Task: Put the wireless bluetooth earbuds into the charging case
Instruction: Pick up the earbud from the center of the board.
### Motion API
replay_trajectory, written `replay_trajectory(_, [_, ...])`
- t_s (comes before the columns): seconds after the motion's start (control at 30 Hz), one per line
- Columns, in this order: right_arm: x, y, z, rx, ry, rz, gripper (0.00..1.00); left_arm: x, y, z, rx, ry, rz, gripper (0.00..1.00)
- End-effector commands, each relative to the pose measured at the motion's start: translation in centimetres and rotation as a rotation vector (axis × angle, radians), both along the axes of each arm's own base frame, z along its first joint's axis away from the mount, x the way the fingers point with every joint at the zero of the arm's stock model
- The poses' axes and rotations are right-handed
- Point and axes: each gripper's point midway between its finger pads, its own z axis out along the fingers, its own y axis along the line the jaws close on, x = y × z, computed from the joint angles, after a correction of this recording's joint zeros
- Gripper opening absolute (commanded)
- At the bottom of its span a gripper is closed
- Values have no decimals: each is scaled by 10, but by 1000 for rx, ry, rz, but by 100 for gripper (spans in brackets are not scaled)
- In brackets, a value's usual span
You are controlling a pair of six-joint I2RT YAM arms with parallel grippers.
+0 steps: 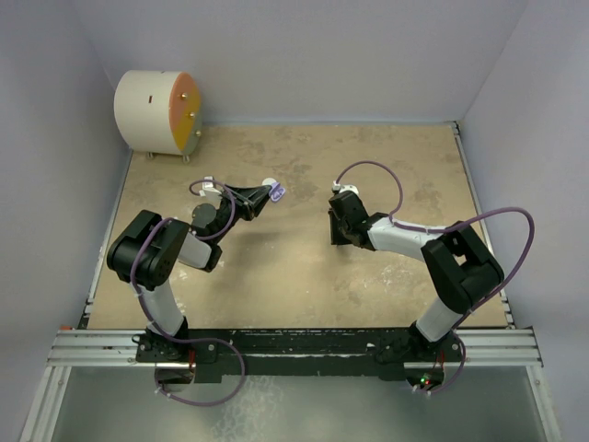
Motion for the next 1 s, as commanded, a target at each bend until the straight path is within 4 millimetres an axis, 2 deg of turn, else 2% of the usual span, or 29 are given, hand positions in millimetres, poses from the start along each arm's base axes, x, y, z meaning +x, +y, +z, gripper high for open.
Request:
replay_trajectory(0.0, [-11, -6, -16, -20, 51, -9, 28, 1, 2, 23, -31, -85, -5, 0])
replay_trajectory(0.2, [-10, -6, -16, -20, 51, -8, 20, 1, 2, 24, -33, -87, -4, 0])
replay_trajectory(0.27, [-10, -6, -16, -22, 48, -8, 13, 1, 3, 24, -33, -89, -3, 0])
replay_trajectory(0.33, [-7, -6, -12, -23, 35, -13, 7, 1, 2, 25, -33, -90, -5, 0])
replay_trajectory(0.47, [8, -5, 8, -22, -35, -23, 3, 0, 2, 27, -32, -90, -8, 0])
replay_trajectory(0.57, [25, 0, 33, -7, -125, -18, 3, -1, 3, 28, -30, -85, -9, 0])
replay_trajectory(0.63, [47, 10, 66, 31, -229, -15, 2, -1, 3, 28, -29, -83, -11, 0])
replay_trajectory(0.77, [73, 23, 120, 96, -411, 2, 2, -2, 3, 29, -28, -79, -12, 0])
replay_trajectory(0.97, [100, 36, 202, 178, -728, 51, 0, -5, 1, 33, -65, -44, -36, 0])
